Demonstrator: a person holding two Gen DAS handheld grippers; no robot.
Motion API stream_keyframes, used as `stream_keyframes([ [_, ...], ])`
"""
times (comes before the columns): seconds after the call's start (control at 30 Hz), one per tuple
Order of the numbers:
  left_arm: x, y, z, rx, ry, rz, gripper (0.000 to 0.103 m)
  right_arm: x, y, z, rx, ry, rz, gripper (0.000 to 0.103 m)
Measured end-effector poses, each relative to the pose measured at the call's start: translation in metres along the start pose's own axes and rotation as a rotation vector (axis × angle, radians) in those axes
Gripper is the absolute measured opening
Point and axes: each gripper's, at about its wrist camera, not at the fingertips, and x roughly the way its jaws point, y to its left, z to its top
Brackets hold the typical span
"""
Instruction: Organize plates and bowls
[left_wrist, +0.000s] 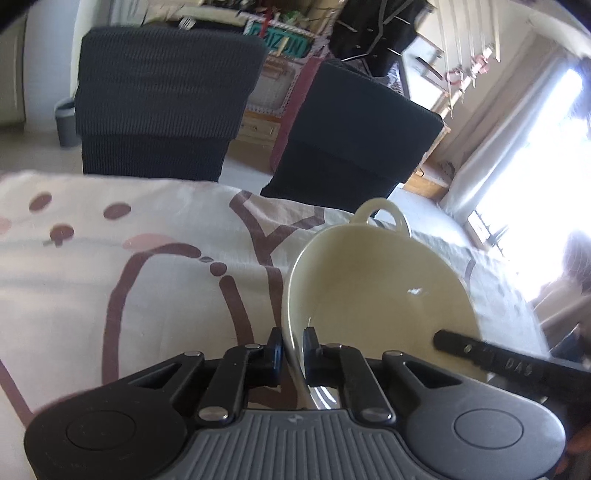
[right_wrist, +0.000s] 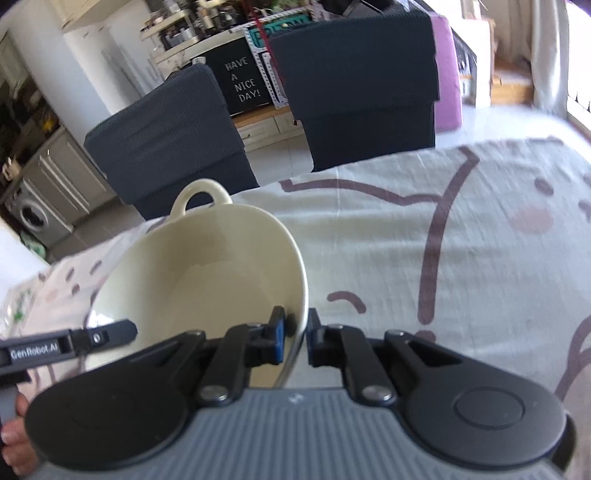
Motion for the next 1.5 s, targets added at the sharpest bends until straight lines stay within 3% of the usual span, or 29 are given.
stream_keyframes([
  [0.33,-0.039,-0.011,-0.001,0.005,-0.055,0.0,0.011,-0.03,0.003,-0.009,-0.008,-0.049,0.033,0.012],
  [0.73,-0.141,-0.042,-0.02,0.056,-0.123,0.0,0.011,-0.133,0.018,-0.024,0.024,-0.147,0.104,0.012],
  [1.07,-0.234,-0.041,-0.067,0.059,-0.151,0.025,0.011,-0.21,0.05,-0.073,0.022,-0.158,0.141,0.012],
  [1.5,-0.313,-0.006,-0.146,0.037,-0.15,0.058,0.012,-0.258,0.092,-0.147,0.021,-0.092,0.192,0.011],
])
